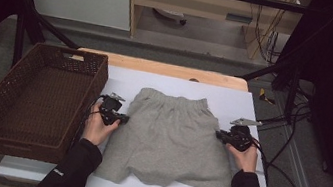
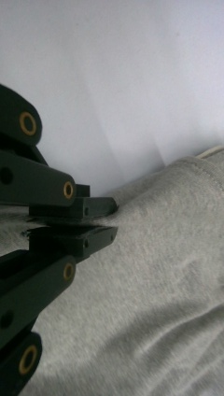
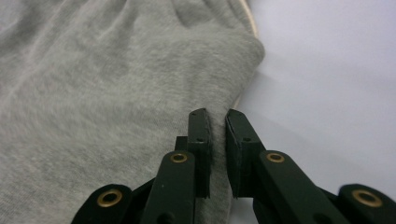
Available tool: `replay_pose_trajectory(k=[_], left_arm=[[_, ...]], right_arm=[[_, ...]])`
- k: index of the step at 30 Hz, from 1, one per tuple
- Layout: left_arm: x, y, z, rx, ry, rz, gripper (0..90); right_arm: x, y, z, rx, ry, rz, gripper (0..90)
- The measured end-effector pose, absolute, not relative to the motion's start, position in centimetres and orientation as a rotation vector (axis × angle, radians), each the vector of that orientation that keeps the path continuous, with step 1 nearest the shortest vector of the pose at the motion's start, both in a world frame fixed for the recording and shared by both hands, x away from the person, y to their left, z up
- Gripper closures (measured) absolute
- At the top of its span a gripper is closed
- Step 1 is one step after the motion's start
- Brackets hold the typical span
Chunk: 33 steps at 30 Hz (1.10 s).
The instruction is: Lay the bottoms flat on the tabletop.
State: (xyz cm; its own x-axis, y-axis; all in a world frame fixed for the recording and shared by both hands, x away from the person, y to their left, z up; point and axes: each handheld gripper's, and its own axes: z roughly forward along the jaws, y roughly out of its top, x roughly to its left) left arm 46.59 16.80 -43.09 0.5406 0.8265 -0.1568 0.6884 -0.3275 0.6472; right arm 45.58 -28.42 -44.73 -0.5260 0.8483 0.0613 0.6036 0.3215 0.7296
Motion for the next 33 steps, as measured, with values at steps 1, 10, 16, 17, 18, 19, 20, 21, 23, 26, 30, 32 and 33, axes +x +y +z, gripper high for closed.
replay_pose_trajectory(k=[1,10,16,17,18,19,20,21,23,26,30,32,33], left_arm=[[46.8,17.0,-43.0,2.095,1.226,0.285,86.1],[48.8,17.8,-43.5,2.037,1.317,0.302,74.0],[46.2,17.3,-41.5,2.047,1.235,0.303,40.1],[45.6,17.2,-41.3,2.051,1.221,0.304,38.0],[45.0,17.2,-41.1,2.055,1.204,0.296,34.1],[44.5,17.1,-41.1,2.062,1.187,0.281,32.2],[44.0,17.0,-41.1,2.072,1.168,0.268,30.6],[43.4,16.9,-41.1,2.085,1.157,0.259,28.7],[42.4,16.7,-41.3,2.097,1.123,0.233,27.6],[40.7,16.6,-41.6,2.102,1.086,0.203,27.8],[38.4,16.5,-42.3,2.125,1.049,0.167,30.5],[37.4,16.5,-42.7,2.135,1.040,0.139,32.9],[37.0,16.5,-42.8,2.136,1.035,0.132,33.0]], right_arm=[[45.7,-28.6,-44.6,1.296,2.238,1.039,82.1],[47.6,-28.5,-45.0,1.310,2.118,0.948,65.9],[45.3,-28.7,-43.9,1.332,2.099,1.076,35.6],[44.8,-28.7,-43.7,1.334,2.103,1.080,32.9],[44.2,-28.6,-43.6,1.323,2.104,1.093,29.1],[43.6,-28.5,-43.5,1.306,2.107,1.100,26.8],[43.1,-28.4,-43.3,1.303,2.122,1.101,24.1],[42.5,-28.3,-43.3,1.298,2.127,1.106,22.1],[41.5,-28.1,-43.3,1.289,2.142,1.115,19.5],[40.3,-28.0,-43.1,1.294,2.161,1.110,17.7],[38.6,-28.0,-42.9,1.299,2.189,1.099,17.7],[37.8,-28.1,-43.0,1.308,2.199,1.088,17.2],[37.4,-28.1,-43.0,1.316,2.202,1.092,17.0]])
